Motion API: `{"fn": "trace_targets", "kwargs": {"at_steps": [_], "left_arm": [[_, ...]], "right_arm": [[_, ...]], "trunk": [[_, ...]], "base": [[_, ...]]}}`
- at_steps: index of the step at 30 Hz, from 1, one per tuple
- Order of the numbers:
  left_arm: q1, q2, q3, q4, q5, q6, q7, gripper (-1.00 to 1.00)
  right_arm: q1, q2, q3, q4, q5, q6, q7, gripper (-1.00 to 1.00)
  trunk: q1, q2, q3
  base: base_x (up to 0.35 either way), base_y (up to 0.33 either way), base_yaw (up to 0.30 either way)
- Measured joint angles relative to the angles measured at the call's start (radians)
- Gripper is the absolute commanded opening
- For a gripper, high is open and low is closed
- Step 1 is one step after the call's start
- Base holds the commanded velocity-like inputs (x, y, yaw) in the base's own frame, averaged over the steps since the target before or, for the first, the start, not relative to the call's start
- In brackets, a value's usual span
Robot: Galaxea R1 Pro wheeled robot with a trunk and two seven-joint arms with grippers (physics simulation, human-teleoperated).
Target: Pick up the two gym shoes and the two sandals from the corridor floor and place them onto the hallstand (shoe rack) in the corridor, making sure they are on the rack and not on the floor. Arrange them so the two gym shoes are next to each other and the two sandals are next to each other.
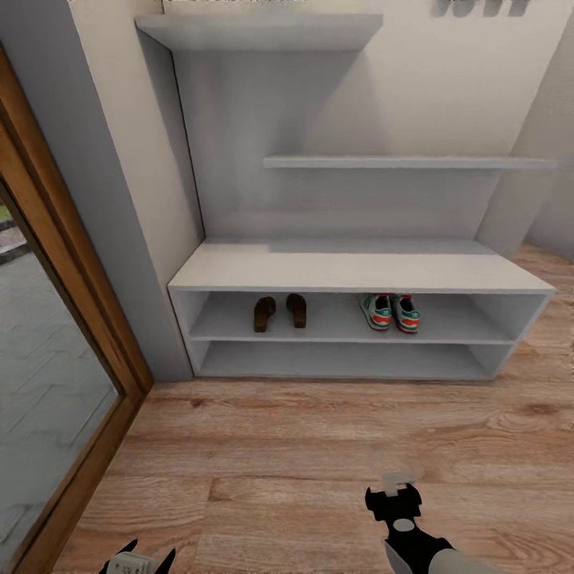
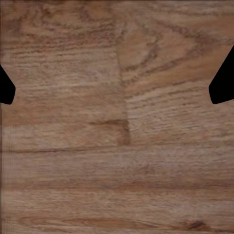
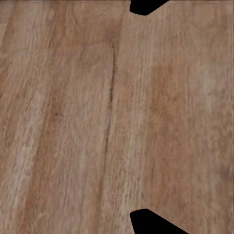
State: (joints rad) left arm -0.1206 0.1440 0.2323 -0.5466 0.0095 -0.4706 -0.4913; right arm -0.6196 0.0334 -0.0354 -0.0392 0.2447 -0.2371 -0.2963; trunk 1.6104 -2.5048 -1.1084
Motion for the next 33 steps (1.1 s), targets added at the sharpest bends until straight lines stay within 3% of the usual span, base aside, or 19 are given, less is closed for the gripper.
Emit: {"fn": "trace_targets", "kwargs": {"at_steps": [16, 26, 33], "left_arm": [[0.000, 0.002, 0.023, 0.001, -0.001, -0.004, -0.001, 1.00], [0.002, 0.002, 0.028, 0.001, -0.001, -0.005, -0.001, 1.00], [0.002, 0.002, 0.030, 0.001, -0.002, -0.004, 0.001, 1.00]], "right_arm": [[0.034, -0.021, 0.000, 0.012, 0.001, -0.027, 0.001, 1.00], [0.093, -0.054, -0.001, 0.012, -0.004, -0.133, -0.001, 1.00], [0.117, -0.052, 0.000, 0.012, -0.004, -0.171, -0.001, 1.00]], "trunk": [[0.000, 0.000, 0.000], [0.000, 0.000, 0.000], [0.000, 0.000, 0.000]], "base": [[-0.021, -0.011, -0.031], [0.000, 0.000, 0.000], [0.000, 0.000, 0.000]]}}
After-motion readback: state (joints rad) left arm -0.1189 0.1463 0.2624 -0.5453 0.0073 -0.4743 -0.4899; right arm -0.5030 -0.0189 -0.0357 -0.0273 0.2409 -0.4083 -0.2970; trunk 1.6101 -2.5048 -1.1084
